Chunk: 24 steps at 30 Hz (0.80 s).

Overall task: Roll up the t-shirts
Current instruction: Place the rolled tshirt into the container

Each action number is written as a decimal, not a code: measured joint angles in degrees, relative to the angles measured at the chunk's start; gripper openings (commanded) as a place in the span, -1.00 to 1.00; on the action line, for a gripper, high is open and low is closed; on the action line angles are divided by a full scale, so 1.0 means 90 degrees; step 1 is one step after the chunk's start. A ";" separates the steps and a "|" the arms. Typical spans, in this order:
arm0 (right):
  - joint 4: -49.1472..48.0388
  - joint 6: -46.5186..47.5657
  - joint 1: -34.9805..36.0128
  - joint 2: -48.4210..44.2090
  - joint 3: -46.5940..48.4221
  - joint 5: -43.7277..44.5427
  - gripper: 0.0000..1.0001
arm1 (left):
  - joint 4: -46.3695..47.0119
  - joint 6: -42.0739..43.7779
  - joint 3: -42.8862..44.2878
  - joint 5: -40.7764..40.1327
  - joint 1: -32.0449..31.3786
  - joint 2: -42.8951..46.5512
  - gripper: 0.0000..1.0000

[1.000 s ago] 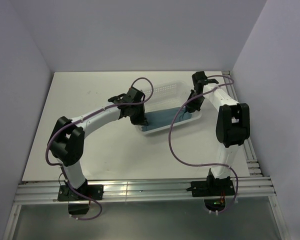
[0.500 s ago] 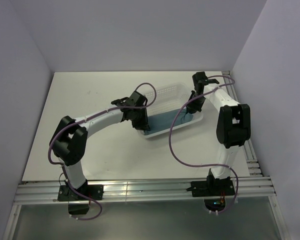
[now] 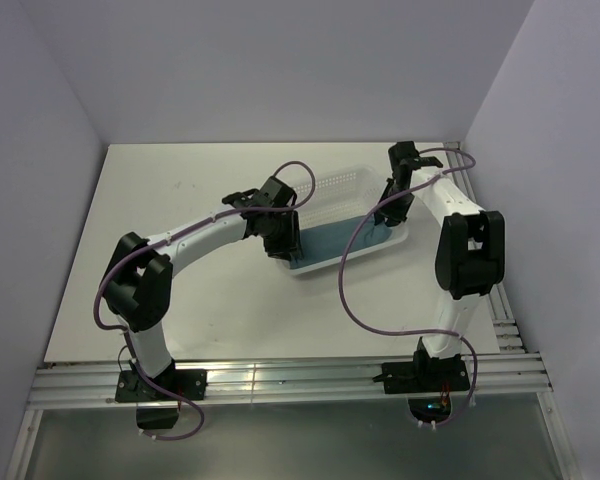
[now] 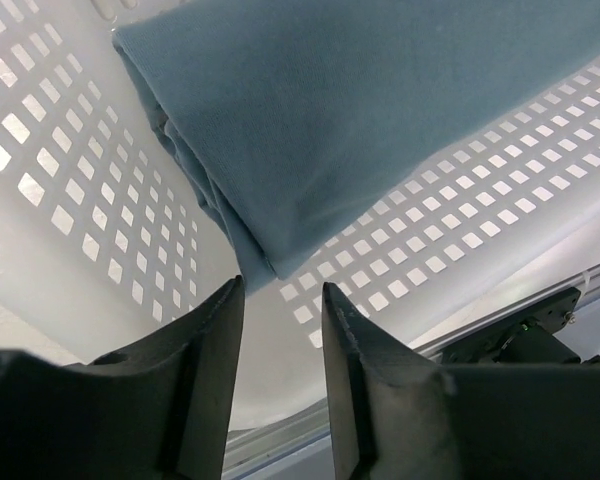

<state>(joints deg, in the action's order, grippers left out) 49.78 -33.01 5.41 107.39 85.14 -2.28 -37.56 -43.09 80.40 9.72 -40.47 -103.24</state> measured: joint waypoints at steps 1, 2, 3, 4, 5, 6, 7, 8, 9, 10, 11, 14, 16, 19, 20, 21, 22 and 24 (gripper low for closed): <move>-0.0002 0.0010 -0.0002 -0.0027 0.0000 0.0029 -0.27 | -0.0015 0.0000 0.0019 -0.0002 -0.0002 0.0000 -0.12; 0.0000 0.0015 -0.0005 -0.0053 -0.0002 0.0051 -0.19 | -0.0029 0.0000 0.0032 -0.0002 -0.0002 0.0000 -0.11; -0.0002 0.0010 -0.0007 -0.0087 -0.0005 0.0085 -0.14 | -0.0032 0.0002 0.0036 -0.0002 -0.0002 0.0000 -0.09; -0.0005 0.0015 -0.0010 -0.0126 -0.0010 0.0095 -0.09 | -0.0032 0.0002 0.0039 -0.0002 -0.0002 0.0000 -0.08; -0.0002 0.0015 -0.0010 -0.0172 -0.0012 0.0117 -0.03 | -0.0034 0.0002 0.0046 -0.0005 -0.0002 0.0000 -0.08; -0.0002 0.0010 -0.0012 -0.0204 -0.0012 0.0119 -0.02 | -0.0039 0.0002 0.0051 -0.0005 -0.0002 0.0000 -0.08; -0.0005 0.0015 -0.0010 -0.0238 -0.0015 0.0136 0.00 | -0.0061 0.0005 0.0070 -0.0007 -0.0002 0.0000 -0.07; -0.0002 0.0012 -0.0012 -0.0267 -0.0017 0.0151 0.05 | -0.0087 0.0007 0.0083 -0.0010 -0.0002 0.0000 -0.07; -0.0002 0.0010 -0.0015 -0.0289 -0.0022 0.0158 0.07 | -0.0138 0.0022 0.0114 -0.0010 -0.0002 0.0000 -0.06; 0.0000 0.0012 -0.0015 -0.0301 -0.0024 0.0175 0.08 | -0.0189 0.0039 0.0153 -0.0015 -0.0002 0.0000 -0.05; 0.0000 0.0015 -0.0015 -0.0313 -0.0022 0.0194 0.10 | -0.0250 0.0049 0.0194 -0.0036 -0.0002 0.0000 -0.05; 0.0027 0.0036 -0.0017 -0.0328 -0.0019 0.0289 0.11 | -0.0483 0.0068 0.0398 -0.0083 -0.0002 0.0000 -0.01; 0.0100 0.0058 -0.0022 -0.0335 0.0005 0.0369 0.10 | -0.0653 0.0073 0.0578 -0.0131 -0.0002 0.0000 0.01; 0.0236 0.0085 -0.0022 -0.0379 0.0036 0.0503 0.10 | -0.0835 0.0070 0.0792 -0.0202 -0.0002 0.0007 0.02; 0.0272 0.0100 -0.0024 -0.0403 0.0051 0.0537 0.11 | -0.0886 0.0070 0.0845 -0.0228 -0.0002 0.0017 0.02; 0.0294 0.0107 -0.0024 -0.0427 0.0053 0.0566 0.11 | -0.0923 0.0070 0.0872 -0.0236 -0.0002 0.0029 0.02; 0.0316 0.0109 -0.0024 -0.0464 0.0053 0.0605 0.11 | -0.0971 0.0068 0.0901 -0.0257 -0.0002 0.0041 0.02; 0.0384 0.0107 -0.0027 -0.0544 0.0056 0.0680 0.08 | -0.1037 0.0068 0.0945 -0.0284 -0.0002 0.0061 0.01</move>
<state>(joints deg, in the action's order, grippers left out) 53.23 -32.05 5.17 102.50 85.65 3.84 -46.89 -42.48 88.90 7.16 -40.49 -102.69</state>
